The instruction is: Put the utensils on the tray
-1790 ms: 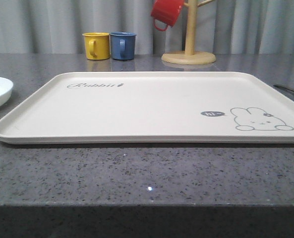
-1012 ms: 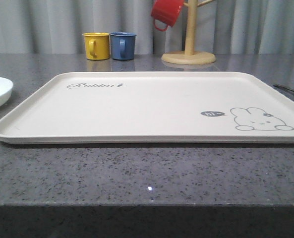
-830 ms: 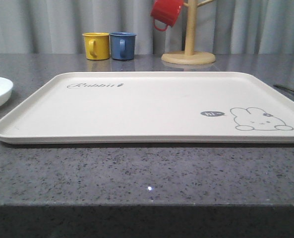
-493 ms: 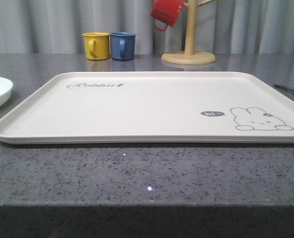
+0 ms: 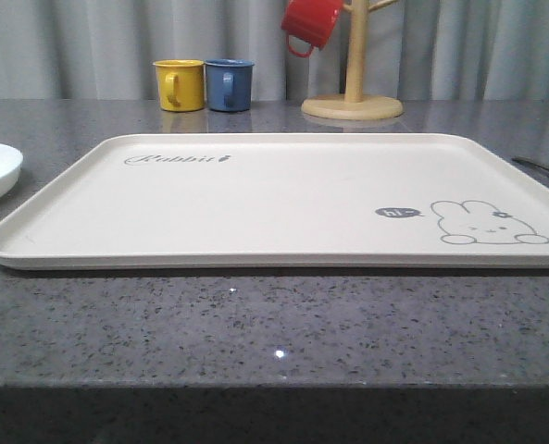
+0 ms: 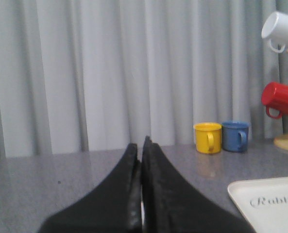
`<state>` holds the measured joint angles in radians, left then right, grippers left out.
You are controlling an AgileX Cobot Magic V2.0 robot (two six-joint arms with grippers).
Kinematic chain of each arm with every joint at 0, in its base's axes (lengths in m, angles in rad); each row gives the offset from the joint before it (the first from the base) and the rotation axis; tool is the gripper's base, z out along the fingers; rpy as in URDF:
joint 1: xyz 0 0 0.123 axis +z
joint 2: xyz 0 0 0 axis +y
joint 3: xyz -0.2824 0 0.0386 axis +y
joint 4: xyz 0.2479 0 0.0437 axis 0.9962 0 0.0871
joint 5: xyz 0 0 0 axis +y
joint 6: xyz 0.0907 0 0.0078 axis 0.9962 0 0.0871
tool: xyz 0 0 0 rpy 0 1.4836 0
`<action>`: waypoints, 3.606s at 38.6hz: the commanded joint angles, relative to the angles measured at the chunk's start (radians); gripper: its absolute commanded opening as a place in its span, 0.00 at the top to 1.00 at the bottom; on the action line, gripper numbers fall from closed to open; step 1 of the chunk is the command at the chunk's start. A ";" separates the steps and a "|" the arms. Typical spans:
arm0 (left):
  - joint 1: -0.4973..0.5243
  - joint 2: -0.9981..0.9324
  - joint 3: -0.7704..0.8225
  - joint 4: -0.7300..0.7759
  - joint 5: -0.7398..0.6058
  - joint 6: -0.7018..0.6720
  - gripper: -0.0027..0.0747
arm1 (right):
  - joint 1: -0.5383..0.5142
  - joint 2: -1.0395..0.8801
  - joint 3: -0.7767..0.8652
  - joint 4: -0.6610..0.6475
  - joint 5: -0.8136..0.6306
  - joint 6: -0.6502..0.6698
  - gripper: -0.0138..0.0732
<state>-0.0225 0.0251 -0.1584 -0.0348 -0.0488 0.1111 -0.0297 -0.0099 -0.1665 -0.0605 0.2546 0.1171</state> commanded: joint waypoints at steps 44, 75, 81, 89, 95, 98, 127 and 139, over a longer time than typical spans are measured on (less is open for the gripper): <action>0.003 0.477 -0.414 0.035 0.120 -0.012 0.10 | -0.006 0.458 -0.439 -0.067 0.090 -0.005 0.10; -0.215 1.168 -0.973 0.035 1.072 0.036 0.21 | -0.006 0.458 -0.439 -0.067 0.095 -0.005 0.10; -0.215 1.321 -1.062 0.035 1.222 0.061 0.23 | -0.006 0.458 -0.439 -0.067 0.095 -0.005 0.10; -0.215 1.440 -1.085 0.035 1.217 0.078 0.40 | -0.006 0.458 -0.439 -0.067 0.095 -0.005 0.10; -0.215 1.481 -1.085 0.035 1.195 0.078 0.52 | -0.006 0.458 -0.439 -0.067 0.095 -0.005 0.10; -0.215 1.499 -1.085 0.035 1.185 0.078 0.53 | -0.006 0.458 -0.439 -0.067 0.095 -0.005 0.10; -0.215 1.535 -1.089 0.035 1.171 0.078 0.99 | -0.006 0.458 -0.439 -0.067 0.095 -0.005 0.10; -0.322 1.477 -1.300 0.281 1.308 -0.020 0.99 | -0.006 0.458 -0.439 -0.067 0.095 -0.005 0.10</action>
<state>-0.2899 1.5620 -1.3590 0.1503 1.2109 0.1307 -0.0297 0.4359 -0.5688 -0.1133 0.4230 0.1171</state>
